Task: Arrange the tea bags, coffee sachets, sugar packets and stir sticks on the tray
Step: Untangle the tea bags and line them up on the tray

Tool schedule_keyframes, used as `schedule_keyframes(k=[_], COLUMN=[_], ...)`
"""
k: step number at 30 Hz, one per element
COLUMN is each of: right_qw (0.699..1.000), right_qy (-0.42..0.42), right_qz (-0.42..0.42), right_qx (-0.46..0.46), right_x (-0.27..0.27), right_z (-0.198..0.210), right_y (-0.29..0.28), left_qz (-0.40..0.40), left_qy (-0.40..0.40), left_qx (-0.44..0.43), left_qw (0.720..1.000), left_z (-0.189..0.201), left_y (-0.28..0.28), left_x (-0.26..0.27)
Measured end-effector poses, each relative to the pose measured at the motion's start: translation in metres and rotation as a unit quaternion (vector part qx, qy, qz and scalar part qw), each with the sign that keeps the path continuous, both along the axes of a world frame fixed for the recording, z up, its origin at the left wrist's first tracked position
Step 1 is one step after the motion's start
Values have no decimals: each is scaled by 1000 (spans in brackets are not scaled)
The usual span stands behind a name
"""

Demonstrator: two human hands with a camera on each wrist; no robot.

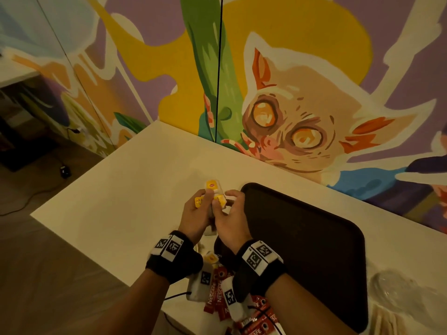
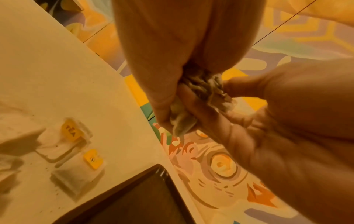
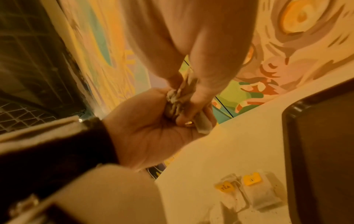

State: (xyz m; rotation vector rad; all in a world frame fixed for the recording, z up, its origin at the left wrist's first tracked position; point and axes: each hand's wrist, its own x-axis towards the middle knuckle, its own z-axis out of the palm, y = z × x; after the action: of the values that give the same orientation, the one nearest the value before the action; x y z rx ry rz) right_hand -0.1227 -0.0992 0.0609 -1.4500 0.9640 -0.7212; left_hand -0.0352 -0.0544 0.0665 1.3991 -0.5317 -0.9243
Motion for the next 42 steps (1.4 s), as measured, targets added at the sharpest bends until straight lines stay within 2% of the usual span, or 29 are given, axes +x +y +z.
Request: schedule_keyframes(k=[3,6,18,23,27,30,32,37,42], right_qw=[998,998,989,992,996,994,992,996,991], right_qy=[8,3,-116,-45,10,27,31,10,-62], right_qz=[-49,-57,-74,-110,-89,-93,-100,-93,-73], right_qx=[-48,-39,53,30,-24,-58,-67,-7,94], right_x=[5,7,-16,-12,-13,-15,-16,-21,-36], right_z=[-5,-5,11,1,5,9,11,8,23], right_y=[-1,0,-10,-14,-9,-6,-7,-9,-13], left_qz=[37,49,60,31,41,24,17,53,62], left_qy=[-26,-12,185,160,157,160,136,-21,4], left_qx=[-8,-13,-40,-15,-12,-14,-9,0,-1], left_qw=[999,999,980,987,987,987,991,998,998], left_z=[1,0,4,2,6,9,15,15,18], left_y=[-2,-3,-4,-10,-12,-13,-12,-13,-18], left_x=[7,10,23,9,7,4,-2,-14,-14])
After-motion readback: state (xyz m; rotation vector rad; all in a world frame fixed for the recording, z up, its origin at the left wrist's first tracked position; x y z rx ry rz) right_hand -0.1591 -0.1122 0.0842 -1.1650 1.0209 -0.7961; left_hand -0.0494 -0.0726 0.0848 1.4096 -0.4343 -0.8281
